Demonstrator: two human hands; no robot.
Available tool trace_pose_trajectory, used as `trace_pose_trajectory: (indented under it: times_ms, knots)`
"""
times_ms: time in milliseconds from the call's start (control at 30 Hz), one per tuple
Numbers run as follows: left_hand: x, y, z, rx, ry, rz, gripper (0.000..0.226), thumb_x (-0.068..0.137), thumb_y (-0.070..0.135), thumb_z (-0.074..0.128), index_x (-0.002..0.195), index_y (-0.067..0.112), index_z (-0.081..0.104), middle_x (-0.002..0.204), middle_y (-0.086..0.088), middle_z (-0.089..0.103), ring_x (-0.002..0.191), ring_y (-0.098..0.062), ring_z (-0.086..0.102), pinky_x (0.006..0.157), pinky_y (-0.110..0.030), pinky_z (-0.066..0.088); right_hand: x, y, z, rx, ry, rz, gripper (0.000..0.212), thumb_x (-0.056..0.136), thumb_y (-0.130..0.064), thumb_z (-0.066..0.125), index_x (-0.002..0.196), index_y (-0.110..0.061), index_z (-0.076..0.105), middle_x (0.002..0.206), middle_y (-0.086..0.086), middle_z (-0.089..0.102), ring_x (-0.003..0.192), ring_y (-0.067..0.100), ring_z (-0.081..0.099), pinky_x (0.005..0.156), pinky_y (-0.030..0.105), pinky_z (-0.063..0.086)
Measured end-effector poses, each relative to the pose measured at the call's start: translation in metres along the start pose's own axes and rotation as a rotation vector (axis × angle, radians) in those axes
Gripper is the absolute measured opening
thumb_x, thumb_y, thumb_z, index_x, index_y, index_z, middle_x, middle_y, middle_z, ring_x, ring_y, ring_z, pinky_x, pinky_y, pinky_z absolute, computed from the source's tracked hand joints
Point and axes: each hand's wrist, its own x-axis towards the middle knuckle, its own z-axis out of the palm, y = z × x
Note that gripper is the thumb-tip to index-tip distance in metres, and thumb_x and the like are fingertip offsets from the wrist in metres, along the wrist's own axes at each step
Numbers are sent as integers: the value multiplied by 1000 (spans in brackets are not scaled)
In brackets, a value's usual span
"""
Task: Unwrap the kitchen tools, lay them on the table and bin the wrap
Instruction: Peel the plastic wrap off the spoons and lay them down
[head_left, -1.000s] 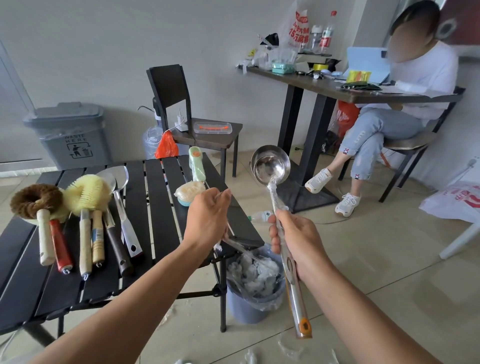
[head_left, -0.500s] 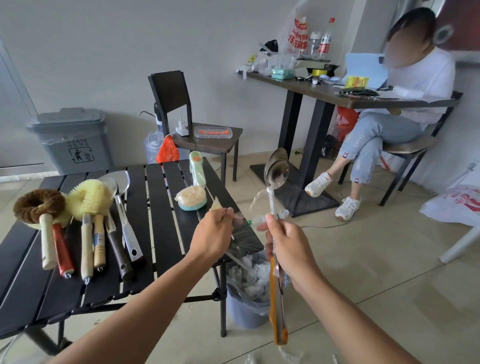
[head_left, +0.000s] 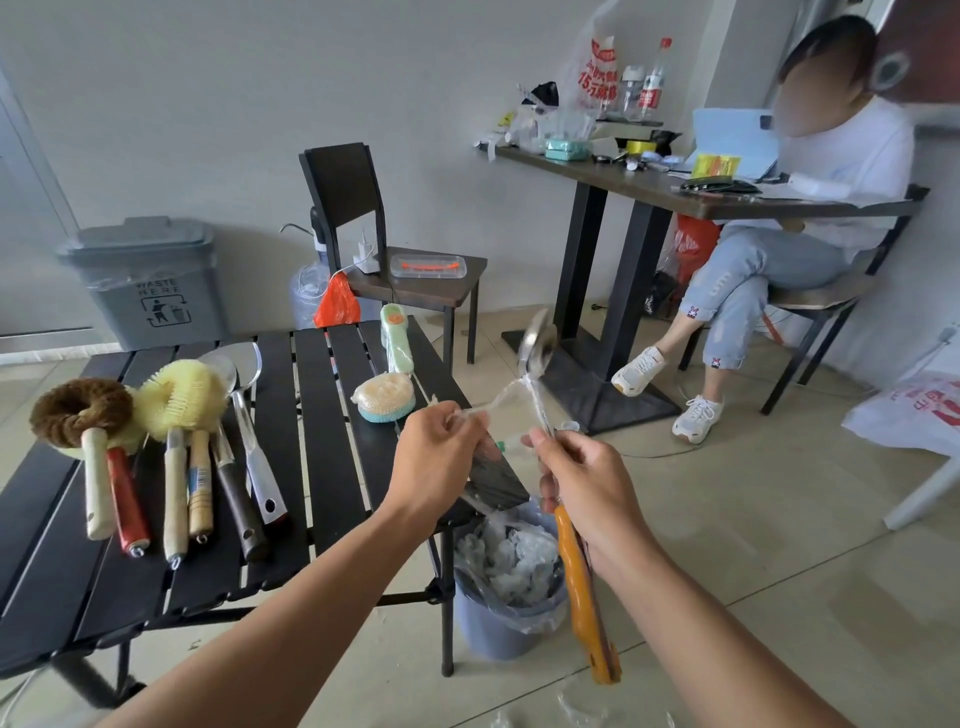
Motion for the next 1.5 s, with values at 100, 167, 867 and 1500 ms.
trace_pose_trajectory:
  times_ms: [100,167,867,1500]
  knots:
    - [0,-2,-1,-34,-40,-31,14,110,25,50,110,12,55,79,-4,81,44,-4,55,46,-18,45,0,-2,1,-60,25,10,31,108,-38,61,87,-30,83,64,-7,64,53,9,61,48,24,49]
    - [0,-4,-1,-89,-91,-51,15,113,23,47,115,15,59,78,-7,80,43,-5,53,45,-20,46,-2,-1,3,-103,38,14,35,109,-39,59,86,-26,82,64,-8,63,53,10,61,46,25,48]
    - [-7,0,9,-93,115,53,54,107,41,59,81,-5,51,55,0,47,46,-13,37,42,-21,32,-12,-16,9,-135,-5,10,52,102,-51,65,90,0,63,57,1,58,40,21,54,42,30,45]
    - [9,7,-9,-177,15,1,42,111,42,52,81,12,50,61,-3,41,47,-12,27,40,-22,23,-4,-25,-6,-34,-2,6,43,107,-43,61,91,-4,69,55,1,56,40,18,52,38,25,44]
